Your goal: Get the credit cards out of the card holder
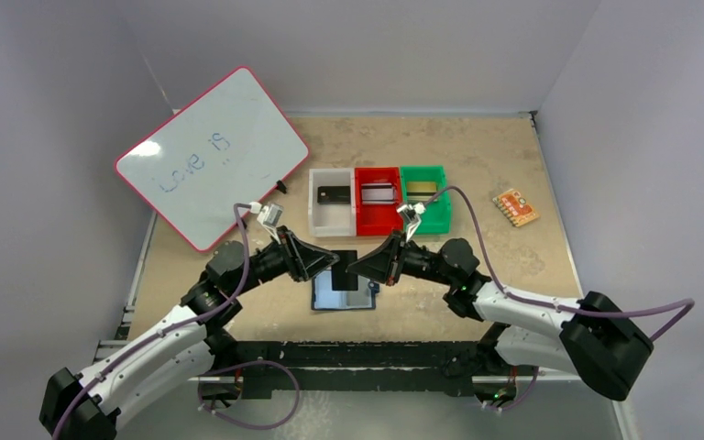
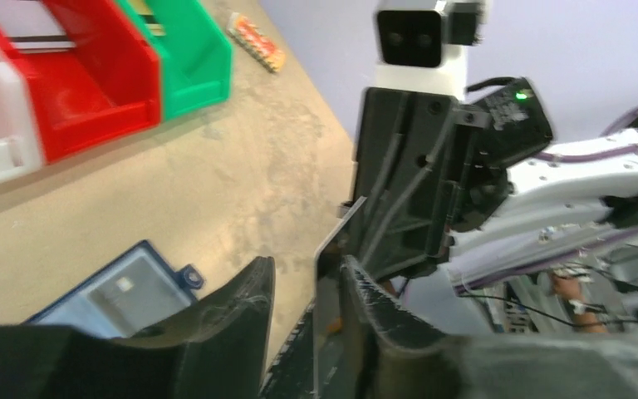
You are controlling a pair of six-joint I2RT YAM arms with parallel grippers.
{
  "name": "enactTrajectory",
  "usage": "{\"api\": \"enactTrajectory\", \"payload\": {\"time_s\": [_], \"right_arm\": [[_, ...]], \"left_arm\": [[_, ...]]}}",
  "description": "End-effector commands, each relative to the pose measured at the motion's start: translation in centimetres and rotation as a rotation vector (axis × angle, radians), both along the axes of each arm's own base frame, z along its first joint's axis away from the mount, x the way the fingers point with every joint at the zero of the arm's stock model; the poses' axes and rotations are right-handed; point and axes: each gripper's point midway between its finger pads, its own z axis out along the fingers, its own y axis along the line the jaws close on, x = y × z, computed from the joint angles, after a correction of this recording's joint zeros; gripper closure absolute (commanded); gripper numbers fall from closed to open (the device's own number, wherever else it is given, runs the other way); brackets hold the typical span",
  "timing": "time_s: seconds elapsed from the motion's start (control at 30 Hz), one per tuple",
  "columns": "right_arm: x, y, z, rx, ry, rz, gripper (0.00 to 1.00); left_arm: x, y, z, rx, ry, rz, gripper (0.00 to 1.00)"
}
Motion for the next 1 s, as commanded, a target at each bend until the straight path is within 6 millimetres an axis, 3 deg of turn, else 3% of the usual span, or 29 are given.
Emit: {"api": "enactTrajectory", "payload": {"time_s": [0.0,0.17,0.27,0.33,0.53,0.67,0.77,0.97], "right_arm": [[0.7,-0.1,1.7,0.001,-0.075,-0.037,1.00],[4.0,-1.3,0.3,-0.127,-0.085,-0.237,1.00],[6.4,-2.8,0.0,-0.226,-0.159,-0.380,1.00],[8.1,-3.8,1.1,-0.260,-0.243,-0.476,1.00],[10.6,-4.5,2.4,-0.419,-0.528,-0.545,1.00],[12.2,-4.4,3.3,-0.501,-0.665,-0.567,1.00],[13.8,-3.9,2.9,-0.589,-0.739,-0.568,1.00],[16.9,-2.0,2.8,-0.744,-0.828,-0.534,1.00]], "left_arm": [[2.3,1.4,1.2,0.045,-0.025,0.143,0.57],[4.7,5.0,-0.4,0.174,0.032,0.384,0.37],[5.5,7.4,-1.4,0.251,0.064,0.508,0.33],[5.7,8.8,-2.1,0.306,0.085,0.570,0.32],[5.7,13.0,-2.1,0.395,0.110,0.749,0.30],[5.8,16.0,-0.6,0.423,0.103,0.888,0.28],[5.8,17.5,0.3,0.470,0.104,0.957,0.25],[5.9,20.0,0.4,0.612,0.120,1.062,0.23]]}}
